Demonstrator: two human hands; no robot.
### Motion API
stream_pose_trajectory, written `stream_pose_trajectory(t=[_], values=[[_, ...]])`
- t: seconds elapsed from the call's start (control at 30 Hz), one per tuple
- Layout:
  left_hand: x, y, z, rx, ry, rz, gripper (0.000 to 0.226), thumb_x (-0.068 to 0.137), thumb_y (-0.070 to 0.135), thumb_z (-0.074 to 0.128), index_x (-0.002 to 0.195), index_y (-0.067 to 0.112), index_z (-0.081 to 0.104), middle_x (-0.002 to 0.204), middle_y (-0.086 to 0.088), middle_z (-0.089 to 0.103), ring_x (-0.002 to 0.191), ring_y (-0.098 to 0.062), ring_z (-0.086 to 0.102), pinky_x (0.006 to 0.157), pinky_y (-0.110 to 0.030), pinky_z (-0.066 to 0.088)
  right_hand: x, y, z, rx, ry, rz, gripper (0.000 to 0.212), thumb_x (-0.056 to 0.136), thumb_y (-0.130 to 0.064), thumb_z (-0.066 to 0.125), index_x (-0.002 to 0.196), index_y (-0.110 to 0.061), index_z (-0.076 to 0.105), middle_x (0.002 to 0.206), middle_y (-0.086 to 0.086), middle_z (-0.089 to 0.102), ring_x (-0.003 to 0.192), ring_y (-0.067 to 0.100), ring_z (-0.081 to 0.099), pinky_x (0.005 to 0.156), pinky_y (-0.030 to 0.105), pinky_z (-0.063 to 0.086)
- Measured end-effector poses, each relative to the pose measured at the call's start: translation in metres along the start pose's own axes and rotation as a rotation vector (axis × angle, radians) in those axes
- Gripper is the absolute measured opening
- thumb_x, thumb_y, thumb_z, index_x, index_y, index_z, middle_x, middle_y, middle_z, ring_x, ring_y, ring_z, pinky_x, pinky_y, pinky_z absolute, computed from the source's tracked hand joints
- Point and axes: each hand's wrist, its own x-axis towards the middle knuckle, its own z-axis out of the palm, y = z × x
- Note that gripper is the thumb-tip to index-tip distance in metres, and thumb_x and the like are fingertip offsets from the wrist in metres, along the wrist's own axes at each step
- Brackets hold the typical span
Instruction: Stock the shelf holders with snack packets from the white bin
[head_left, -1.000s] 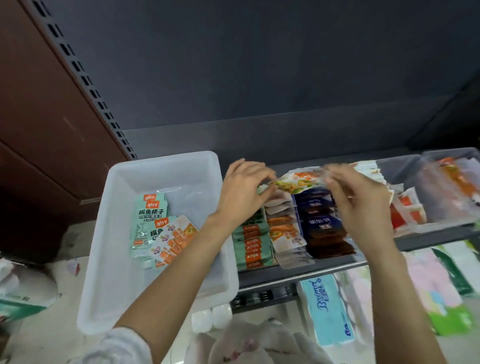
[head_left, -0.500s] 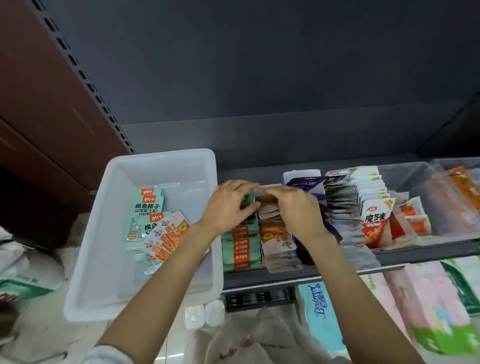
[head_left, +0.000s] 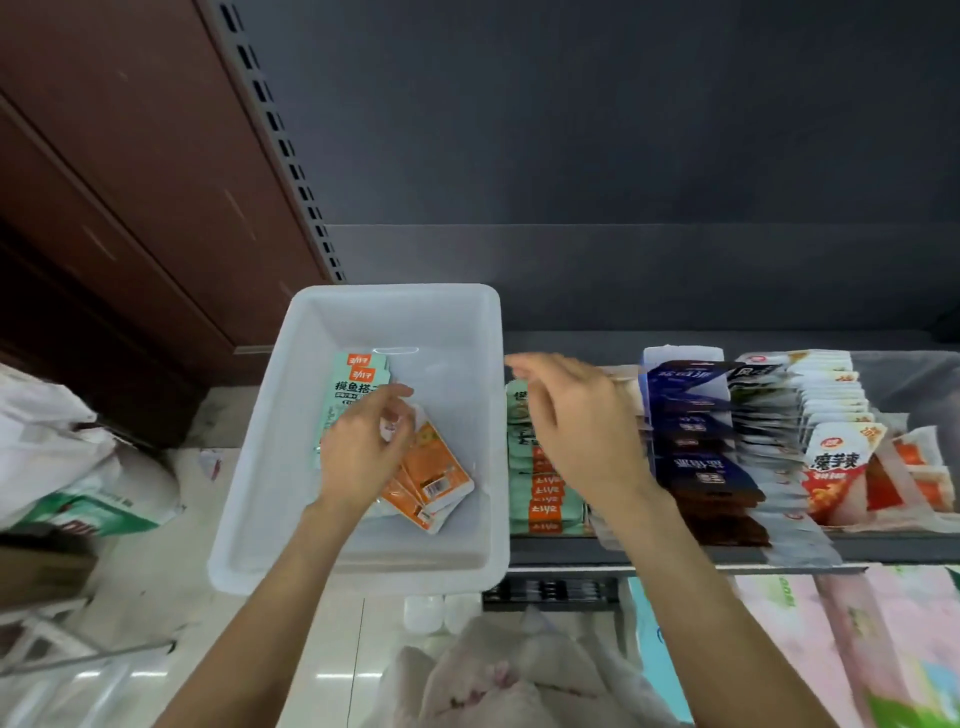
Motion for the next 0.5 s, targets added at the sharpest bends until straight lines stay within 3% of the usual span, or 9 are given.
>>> stream_pose_trajectory(t=[0.1,0.23,0.37,0.5], values=[[-0.004,-0.041,-0.008,0.151,-0.143,-0.150,0.025,0.087,0.019,0.060,0.111,0.016,0.062,0.096,-0.002,0.070,0.089,-0.027,0.064,0.073,-0.034,0.047,0.009,-0.030,0.055,0.099,-0.352,0.028,0.027,0.093,-0.013,0.047,0.112,-0.015,0.066,0.105,0.003,0.071,0.088,0.022,0.067,0.073,0.036,0.055],[-0.004,-0.060,-0.005,0.196,-0.381,-0.167,0.039,0.087,0.019,0.058,0.126,0.015,0.056,0.118,-0.008,0.063,0.108,-0.028,0.056,0.089,-0.035,0.045,0.013,-0.046,0.138,-0.131,-0.663,0.022,0.027,0.097,-0.020,0.046,0.119,-0.011,0.059,0.115,0.010,0.061,0.097,0.028,0.062,0.077,0.035,0.048],[-0.005,-0.064,-0.003,0.270,-0.499,-0.103,0.039,0.090,0.020,0.054,0.129,0.016,0.053,0.129,-0.005,0.055,0.120,-0.024,0.048,0.097,-0.034,0.041,0.010,-0.045,0.177,-0.379,-0.800,0.094,0.040,0.092,-0.027,0.058,0.126,-0.007,0.048,0.124,0.013,0.049,0.106,0.028,0.054,0.084,0.034,0.046],[-0.005,-0.063,-0.004,0.370,-0.545,-0.062,0.039,0.094,0.026,0.049,0.132,0.020,0.048,0.133,-0.001,0.051,0.122,-0.021,0.046,0.098,-0.033,0.041,0.008,-0.044,0.178,-0.317,-0.811,0.152,0.041,0.095,-0.029,0.052,0.129,-0.008,0.043,0.122,0.013,0.052,0.104,0.027,0.057,0.081,0.034,0.047]])
